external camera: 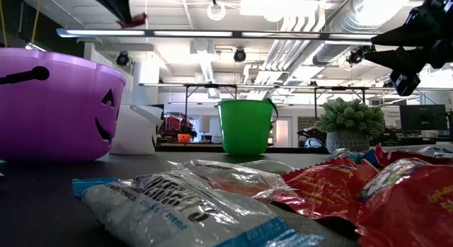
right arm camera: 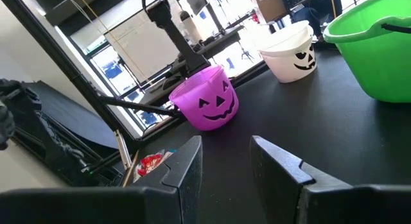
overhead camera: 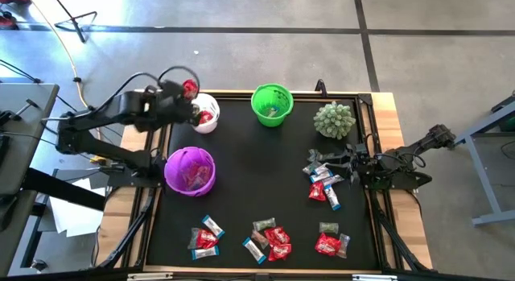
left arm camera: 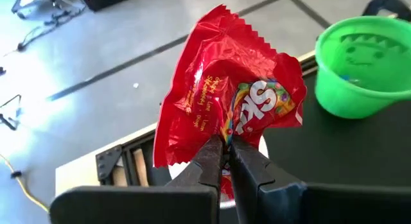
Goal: Sort candy
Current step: Put the red candy into the white bucket
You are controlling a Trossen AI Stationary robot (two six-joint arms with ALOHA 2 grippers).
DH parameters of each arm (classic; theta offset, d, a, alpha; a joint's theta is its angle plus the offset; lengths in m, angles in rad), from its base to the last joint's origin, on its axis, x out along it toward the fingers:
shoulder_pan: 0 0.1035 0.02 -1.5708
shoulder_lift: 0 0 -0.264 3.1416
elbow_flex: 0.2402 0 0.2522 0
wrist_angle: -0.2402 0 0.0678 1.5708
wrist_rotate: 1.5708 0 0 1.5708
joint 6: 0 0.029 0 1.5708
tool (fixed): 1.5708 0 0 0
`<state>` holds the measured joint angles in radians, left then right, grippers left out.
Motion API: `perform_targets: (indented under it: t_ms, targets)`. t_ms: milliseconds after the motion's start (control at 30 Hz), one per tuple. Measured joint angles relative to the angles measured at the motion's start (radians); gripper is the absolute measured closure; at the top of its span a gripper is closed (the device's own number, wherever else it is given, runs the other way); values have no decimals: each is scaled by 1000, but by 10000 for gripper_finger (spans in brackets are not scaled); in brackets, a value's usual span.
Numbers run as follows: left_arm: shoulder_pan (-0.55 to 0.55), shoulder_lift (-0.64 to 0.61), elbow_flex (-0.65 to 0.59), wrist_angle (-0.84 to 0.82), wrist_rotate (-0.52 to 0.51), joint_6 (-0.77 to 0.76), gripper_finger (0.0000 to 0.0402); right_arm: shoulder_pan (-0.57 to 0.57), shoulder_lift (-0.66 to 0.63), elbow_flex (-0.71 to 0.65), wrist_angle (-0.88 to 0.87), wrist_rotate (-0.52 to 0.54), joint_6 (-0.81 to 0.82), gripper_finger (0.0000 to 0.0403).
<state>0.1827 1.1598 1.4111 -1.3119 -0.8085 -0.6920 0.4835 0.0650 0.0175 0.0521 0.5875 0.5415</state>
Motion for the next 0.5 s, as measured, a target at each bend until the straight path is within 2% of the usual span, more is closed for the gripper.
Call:
perform_targets:
  t_ms: [133, 267, 400, 500]
  targets:
    - [141, 25, -53, 122, 79, 116, 396, 0, 0, 0, 0, 3, 0, 276]
    - [255, 61, -77, 137, 174, 137, 396, 0, 0, 0, 0, 2, 0, 276]
    - [314, 92, -100, 148, 268, 145, 396, 0, 0, 0, 0, 2, 0, 276]
    - [331, 108, -115, 157, 292, 151, 396, 0, 0, 0, 0, 2, 0, 276]
